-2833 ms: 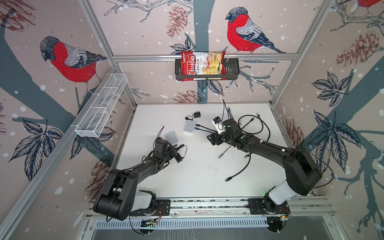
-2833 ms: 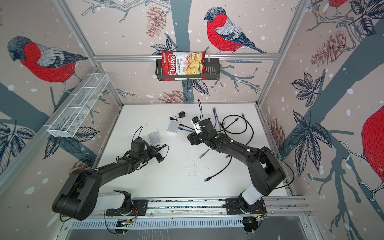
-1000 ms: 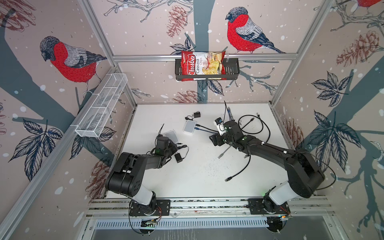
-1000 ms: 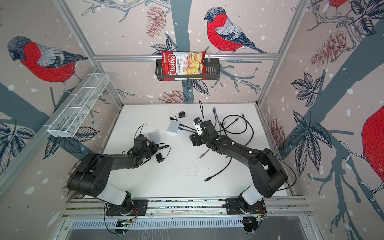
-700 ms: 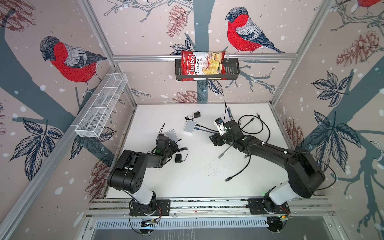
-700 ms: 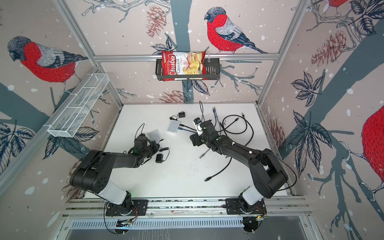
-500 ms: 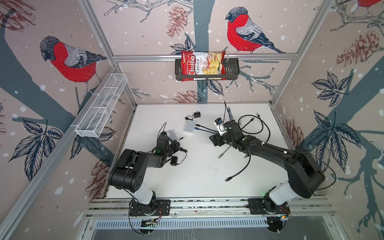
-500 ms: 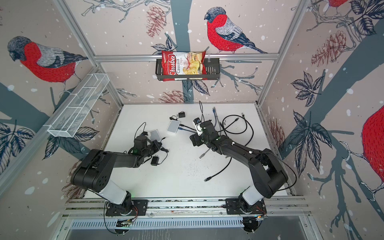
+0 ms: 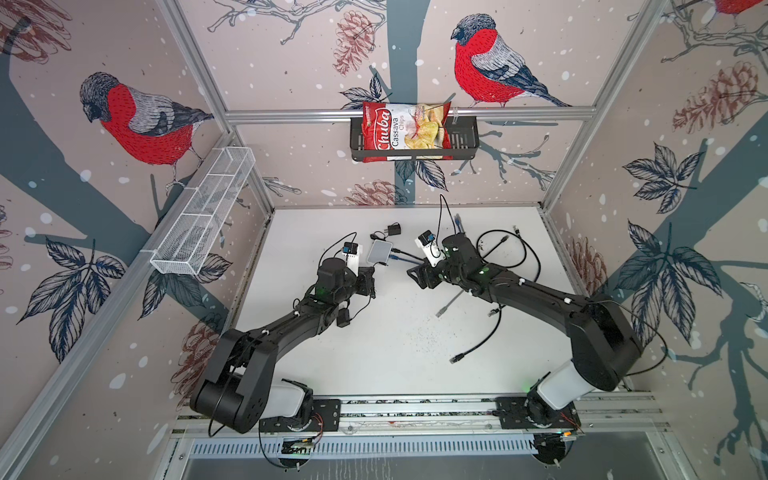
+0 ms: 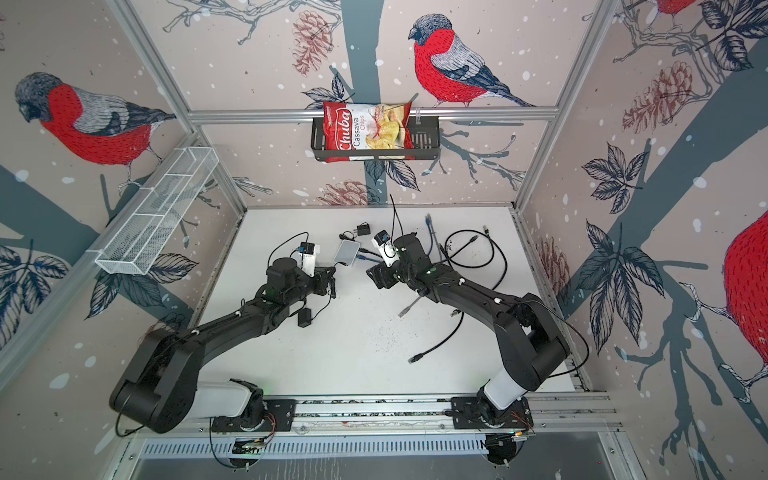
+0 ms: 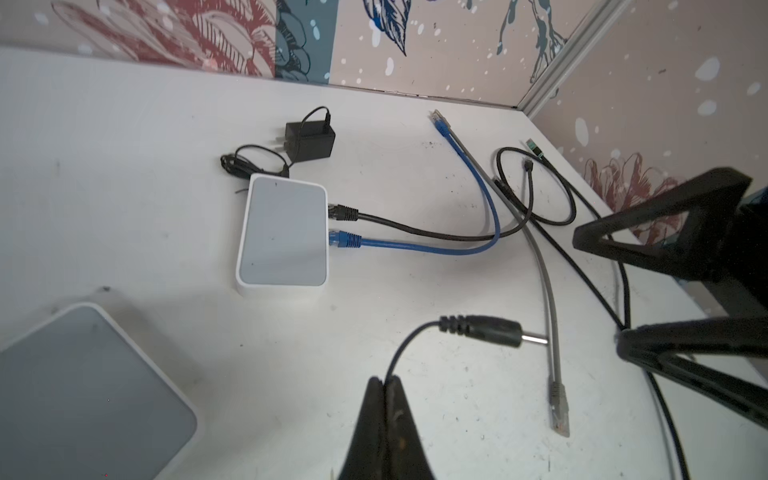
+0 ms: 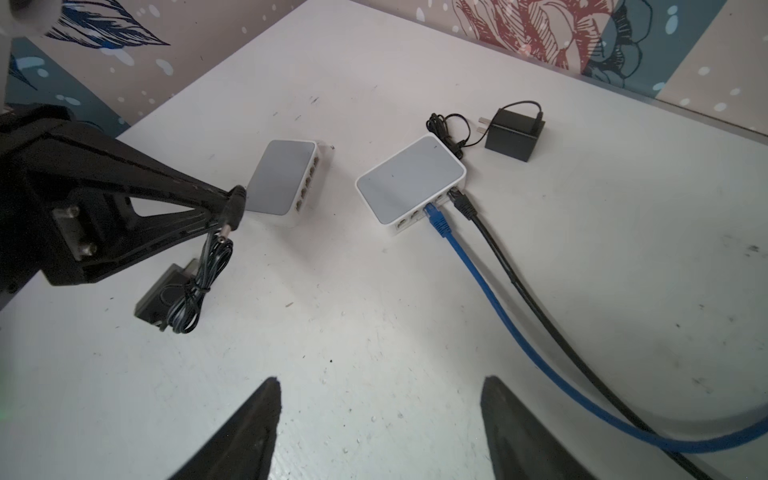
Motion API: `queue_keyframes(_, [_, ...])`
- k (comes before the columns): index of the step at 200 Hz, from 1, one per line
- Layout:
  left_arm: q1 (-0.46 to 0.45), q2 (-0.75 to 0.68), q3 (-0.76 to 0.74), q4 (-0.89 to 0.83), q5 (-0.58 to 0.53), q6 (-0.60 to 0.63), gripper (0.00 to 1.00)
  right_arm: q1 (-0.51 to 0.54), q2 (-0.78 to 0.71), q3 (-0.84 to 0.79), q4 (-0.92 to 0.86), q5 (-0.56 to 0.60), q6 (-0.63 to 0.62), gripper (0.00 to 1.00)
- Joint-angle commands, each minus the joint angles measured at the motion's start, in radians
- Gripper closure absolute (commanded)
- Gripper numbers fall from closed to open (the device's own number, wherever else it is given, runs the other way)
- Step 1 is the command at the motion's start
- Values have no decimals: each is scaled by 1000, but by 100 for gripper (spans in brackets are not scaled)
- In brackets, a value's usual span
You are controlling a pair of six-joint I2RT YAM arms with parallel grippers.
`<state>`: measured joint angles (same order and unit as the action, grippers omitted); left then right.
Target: Insert the plug into the switch port
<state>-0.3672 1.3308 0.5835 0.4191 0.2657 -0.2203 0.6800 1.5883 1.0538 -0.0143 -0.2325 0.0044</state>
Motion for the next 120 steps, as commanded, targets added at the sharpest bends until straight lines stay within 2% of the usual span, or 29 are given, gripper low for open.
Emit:
queue_keyframes(1, [-38,-46,14,-69,-68,187,100,-19,-12,23,-45,-85,21,24])
queue_keyframes(65, [-237,-63,57,-138,-198,499,100,-53,-77,45,-108,-224,24,34])
queue_keyframes(120, [-334,-39,105,-182,-281,685,100,-26,-64,66,-193,-277,-10,45])
